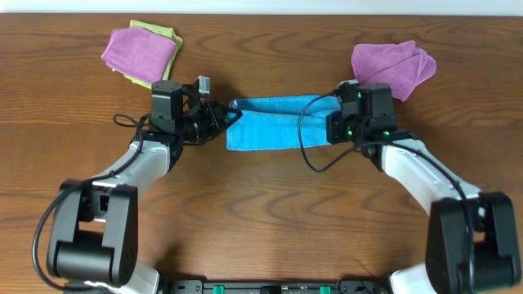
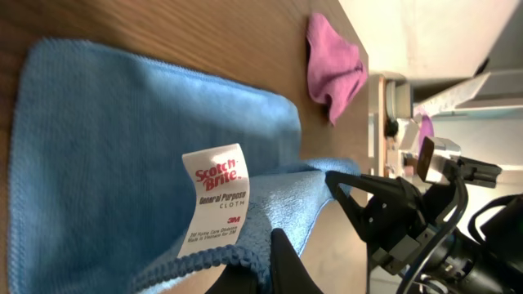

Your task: Fold the cloth

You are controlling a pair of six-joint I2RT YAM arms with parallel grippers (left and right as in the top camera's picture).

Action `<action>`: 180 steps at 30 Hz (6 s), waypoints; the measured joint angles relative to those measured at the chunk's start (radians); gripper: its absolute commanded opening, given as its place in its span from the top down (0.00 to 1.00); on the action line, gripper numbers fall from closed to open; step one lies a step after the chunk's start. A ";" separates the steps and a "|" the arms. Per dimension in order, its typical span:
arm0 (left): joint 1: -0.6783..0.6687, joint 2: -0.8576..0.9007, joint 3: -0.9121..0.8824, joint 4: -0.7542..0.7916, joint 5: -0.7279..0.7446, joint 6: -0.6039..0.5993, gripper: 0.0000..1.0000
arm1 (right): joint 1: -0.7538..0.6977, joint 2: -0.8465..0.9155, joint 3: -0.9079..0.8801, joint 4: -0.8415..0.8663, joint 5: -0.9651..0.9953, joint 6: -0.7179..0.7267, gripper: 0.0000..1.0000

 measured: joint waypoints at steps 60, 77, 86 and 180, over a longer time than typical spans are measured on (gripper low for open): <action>-0.033 0.168 0.174 -0.148 -0.108 0.093 0.94 | -0.132 -0.123 0.149 -0.419 -0.074 0.193 0.19; -0.145 0.168 0.174 -0.208 -0.477 0.154 0.94 | -0.164 -0.089 -0.075 -0.137 -0.222 0.451 0.15; -0.178 0.169 0.174 -0.229 -0.569 0.166 0.94 | -0.164 -0.053 -0.100 -0.085 -0.197 0.531 0.15; -0.039 0.000 0.339 -0.651 -0.595 0.406 0.94 | 0.388 0.219 0.178 0.304 -0.053 0.288 0.99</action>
